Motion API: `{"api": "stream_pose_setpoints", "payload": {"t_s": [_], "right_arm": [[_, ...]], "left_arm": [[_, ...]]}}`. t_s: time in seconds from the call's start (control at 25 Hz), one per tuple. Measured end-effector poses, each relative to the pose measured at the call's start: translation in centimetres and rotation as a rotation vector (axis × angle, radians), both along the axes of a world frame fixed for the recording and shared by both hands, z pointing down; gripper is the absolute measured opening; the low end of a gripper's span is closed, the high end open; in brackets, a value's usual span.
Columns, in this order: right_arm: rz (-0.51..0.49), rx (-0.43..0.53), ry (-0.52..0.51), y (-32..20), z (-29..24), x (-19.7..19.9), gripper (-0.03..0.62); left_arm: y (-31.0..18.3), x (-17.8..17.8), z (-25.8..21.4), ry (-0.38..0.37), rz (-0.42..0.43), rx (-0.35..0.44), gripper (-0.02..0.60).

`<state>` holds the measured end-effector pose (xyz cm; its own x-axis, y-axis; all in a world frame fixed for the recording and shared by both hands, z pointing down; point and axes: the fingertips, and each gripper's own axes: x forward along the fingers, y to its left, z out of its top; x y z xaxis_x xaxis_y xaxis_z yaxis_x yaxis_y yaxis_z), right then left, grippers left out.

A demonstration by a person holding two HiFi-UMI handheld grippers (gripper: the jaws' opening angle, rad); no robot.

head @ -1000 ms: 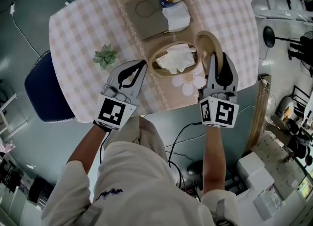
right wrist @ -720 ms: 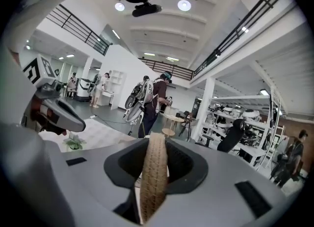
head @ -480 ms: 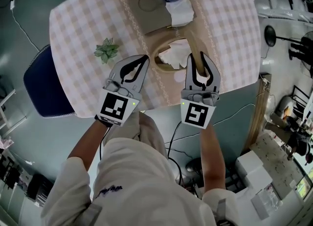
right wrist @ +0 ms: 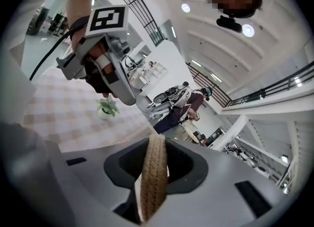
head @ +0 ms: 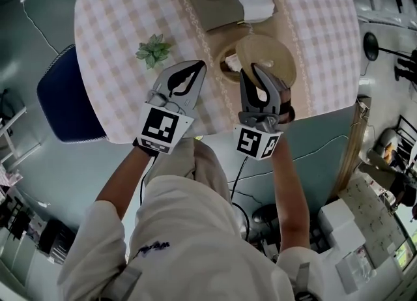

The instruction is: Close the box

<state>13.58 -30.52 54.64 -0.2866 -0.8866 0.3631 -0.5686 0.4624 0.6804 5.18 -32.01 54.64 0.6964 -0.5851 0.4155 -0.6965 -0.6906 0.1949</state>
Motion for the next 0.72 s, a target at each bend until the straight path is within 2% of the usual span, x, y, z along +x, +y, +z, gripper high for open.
{"api": "stream_pose_setpoints", "payload": {"t_s": [0.12, 0.52, 0.72], "right_arm": [[-0.02, -0.016, 0.028, 0.1, 1.1, -0.8, 0.103], [0.018, -0.127, -0.072, 0.6, 3.4, -2.2, 0.11], [-0.003, -0.191, -0.058, 1.3, 5.6, -2.8, 0.119]], "left_arm": [[0.3, 0.1, 0.4, 0.005, -0.004, -0.01, 0.0], [1.5, -1.4, 2.6, -0.036, -0.015, -0.042, 0.0], [2.0, -1.9, 3.3, -0.044, -0.025, -0.058, 0.0]]}}
